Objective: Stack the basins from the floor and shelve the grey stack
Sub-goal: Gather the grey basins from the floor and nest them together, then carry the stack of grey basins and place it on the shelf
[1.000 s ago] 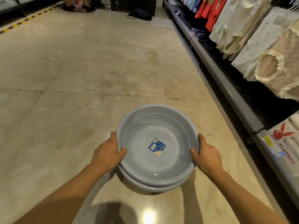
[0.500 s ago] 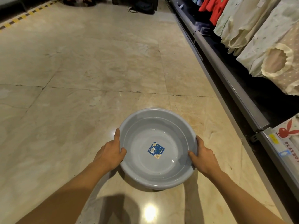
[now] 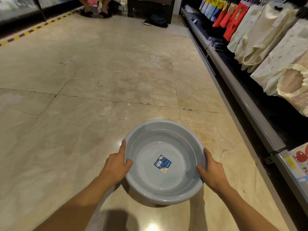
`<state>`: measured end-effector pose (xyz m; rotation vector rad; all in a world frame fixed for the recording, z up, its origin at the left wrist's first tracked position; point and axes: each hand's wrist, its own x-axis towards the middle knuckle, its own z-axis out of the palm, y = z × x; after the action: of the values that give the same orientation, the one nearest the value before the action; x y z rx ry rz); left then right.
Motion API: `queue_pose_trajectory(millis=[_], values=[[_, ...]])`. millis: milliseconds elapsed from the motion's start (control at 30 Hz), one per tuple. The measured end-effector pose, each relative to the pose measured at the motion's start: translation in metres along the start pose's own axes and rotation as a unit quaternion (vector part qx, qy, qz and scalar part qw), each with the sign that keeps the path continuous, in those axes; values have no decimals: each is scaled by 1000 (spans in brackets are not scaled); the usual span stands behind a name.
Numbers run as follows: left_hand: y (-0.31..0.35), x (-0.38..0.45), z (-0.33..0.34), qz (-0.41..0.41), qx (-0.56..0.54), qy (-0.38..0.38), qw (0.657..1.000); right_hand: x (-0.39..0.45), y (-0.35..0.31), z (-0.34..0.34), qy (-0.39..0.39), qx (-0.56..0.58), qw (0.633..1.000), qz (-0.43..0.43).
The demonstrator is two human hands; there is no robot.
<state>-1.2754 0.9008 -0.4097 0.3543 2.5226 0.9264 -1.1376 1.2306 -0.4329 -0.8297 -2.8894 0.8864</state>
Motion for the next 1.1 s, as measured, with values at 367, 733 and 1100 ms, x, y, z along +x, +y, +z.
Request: queue_pose_trajectory(millis=[367,733,1100], values=[[29,-28,-166,-67,-47,126,989,71,-190,-69,-6,14,991,-133],[176,-219,-497,-155,-42,248,955,21,-525,-298,-91,42,961,-256],[316,-392,-724,-255,-61,380,887,-52,-796,-509,-152,23,915,-372]])
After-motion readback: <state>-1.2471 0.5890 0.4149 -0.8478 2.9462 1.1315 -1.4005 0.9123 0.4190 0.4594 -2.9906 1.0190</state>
